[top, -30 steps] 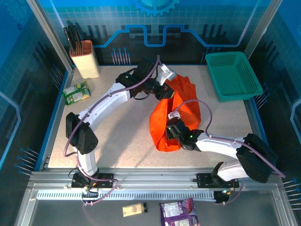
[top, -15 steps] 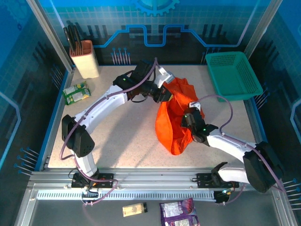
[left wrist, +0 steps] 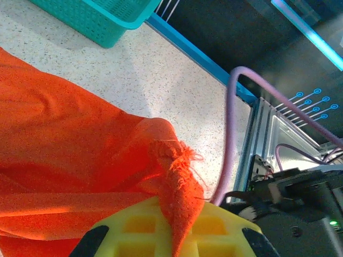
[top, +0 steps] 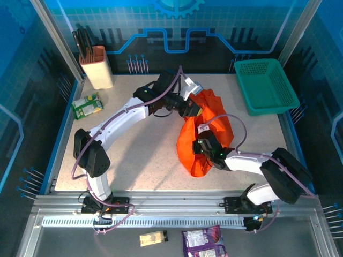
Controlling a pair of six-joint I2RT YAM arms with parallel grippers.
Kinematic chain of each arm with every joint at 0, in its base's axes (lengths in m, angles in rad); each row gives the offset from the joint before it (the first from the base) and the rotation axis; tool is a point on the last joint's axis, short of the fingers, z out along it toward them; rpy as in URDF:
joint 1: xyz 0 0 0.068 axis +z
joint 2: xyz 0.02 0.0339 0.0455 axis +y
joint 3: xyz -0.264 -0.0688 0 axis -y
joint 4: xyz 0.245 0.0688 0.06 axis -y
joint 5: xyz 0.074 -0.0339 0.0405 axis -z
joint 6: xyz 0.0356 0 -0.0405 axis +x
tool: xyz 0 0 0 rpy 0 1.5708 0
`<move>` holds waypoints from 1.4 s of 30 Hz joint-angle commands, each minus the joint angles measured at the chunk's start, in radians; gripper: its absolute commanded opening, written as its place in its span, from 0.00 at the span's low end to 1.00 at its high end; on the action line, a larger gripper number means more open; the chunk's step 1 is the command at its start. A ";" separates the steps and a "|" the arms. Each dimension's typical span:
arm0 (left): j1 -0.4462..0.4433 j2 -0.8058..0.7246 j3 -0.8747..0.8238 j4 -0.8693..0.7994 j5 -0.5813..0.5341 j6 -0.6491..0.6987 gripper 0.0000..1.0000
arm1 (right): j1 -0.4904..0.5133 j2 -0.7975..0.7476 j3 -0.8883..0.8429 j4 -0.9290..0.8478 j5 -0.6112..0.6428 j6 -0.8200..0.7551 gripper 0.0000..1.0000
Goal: Fold the inside-out t-shirt
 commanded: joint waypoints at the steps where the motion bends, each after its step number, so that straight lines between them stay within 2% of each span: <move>1: -0.017 -0.032 -0.005 -0.034 0.063 0.055 0.00 | -0.042 0.050 0.055 0.116 -0.016 -0.019 0.16; 4: -0.023 -0.054 -0.013 -0.043 0.076 0.072 0.00 | -0.069 0.096 0.095 0.136 -0.042 -0.035 0.18; 10: -0.055 -0.063 0.039 -0.086 0.130 0.107 0.00 | -0.082 0.174 0.164 0.171 -0.105 -0.038 0.31; 13: -0.077 -0.068 0.088 -0.114 0.168 0.119 0.00 | -0.087 0.200 0.200 0.136 -0.081 -0.009 0.39; 19: -0.131 -0.110 0.149 -0.142 0.224 0.150 0.00 | -0.097 0.257 0.295 -0.041 -0.025 0.047 0.59; 24: -0.139 -0.158 0.148 -0.134 0.230 0.137 0.00 | -0.099 0.316 0.379 -0.242 0.044 0.076 0.88; 30: -0.140 -0.190 0.129 -0.111 0.224 0.124 0.00 | -0.100 0.428 0.509 -0.467 0.023 0.074 0.91; 33: -0.139 -0.196 0.122 -0.111 0.203 0.124 0.00 | -0.101 0.472 0.544 -0.541 -0.002 0.070 0.87; 36: -0.130 -0.201 0.113 -0.115 0.131 0.117 0.00 | -0.099 0.466 0.520 -0.546 -0.012 0.072 0.72; 40: -0.068 -0.186 0.101 -0.114 -0.003 0.042 0.00 | -0.097 0.422 0.482 -0.542 -0.065 0.058 0.37; 42: -0.017 -0.189 0.059 -0.070 -0.046 -0.021 0.00 | -0.089 0.382 0.460 -0.536 -0.090 0.050 0.13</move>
